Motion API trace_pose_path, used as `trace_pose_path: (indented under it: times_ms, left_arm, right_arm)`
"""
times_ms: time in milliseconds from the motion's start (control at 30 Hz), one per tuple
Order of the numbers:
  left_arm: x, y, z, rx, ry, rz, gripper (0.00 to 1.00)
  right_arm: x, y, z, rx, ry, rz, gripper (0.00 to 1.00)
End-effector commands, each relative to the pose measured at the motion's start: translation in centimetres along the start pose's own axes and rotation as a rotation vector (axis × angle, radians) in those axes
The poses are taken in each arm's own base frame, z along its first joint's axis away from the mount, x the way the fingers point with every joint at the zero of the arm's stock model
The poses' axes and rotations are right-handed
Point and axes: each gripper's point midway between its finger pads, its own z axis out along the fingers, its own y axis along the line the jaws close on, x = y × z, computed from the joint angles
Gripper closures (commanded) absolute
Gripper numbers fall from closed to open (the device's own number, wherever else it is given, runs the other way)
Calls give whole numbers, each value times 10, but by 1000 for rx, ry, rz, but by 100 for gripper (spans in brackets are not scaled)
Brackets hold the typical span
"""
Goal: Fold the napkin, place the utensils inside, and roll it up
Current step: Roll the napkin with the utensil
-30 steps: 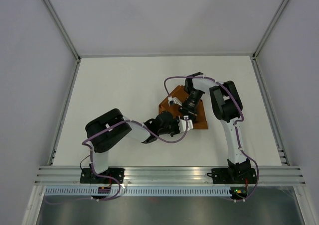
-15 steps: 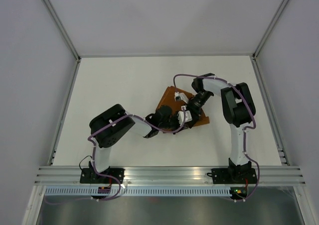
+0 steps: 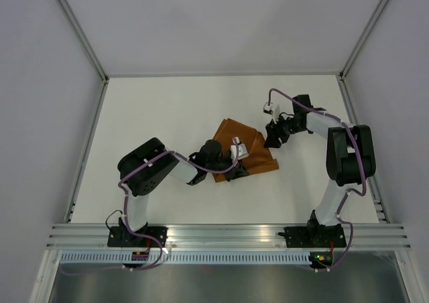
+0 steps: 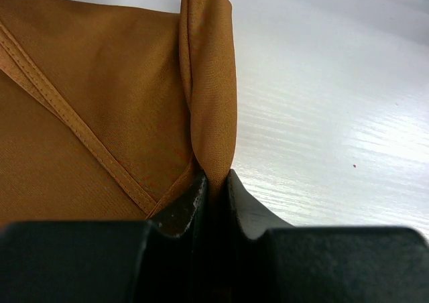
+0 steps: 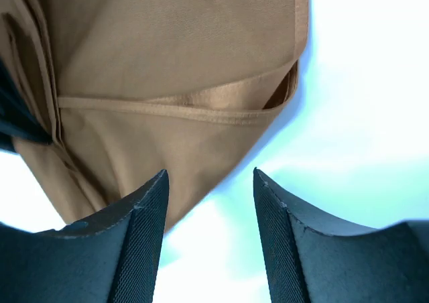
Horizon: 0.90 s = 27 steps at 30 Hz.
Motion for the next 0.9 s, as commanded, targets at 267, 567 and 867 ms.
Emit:
trace_pose_path:
  times_ms: [267,567,867]
  left_arm:
    - [66,-22,-22,144,151,-402,98]
    - [71,-20,-23,191,172,-525,98]
    - [73,-19,-18,214,211,-562,98]
  right_arm:
    - [-37,70,-50,-11,-267,-477,33]
    - [7,119,-17,-132,-146,-655,33]
    - [29,137,8,-103,-86,-807,33]
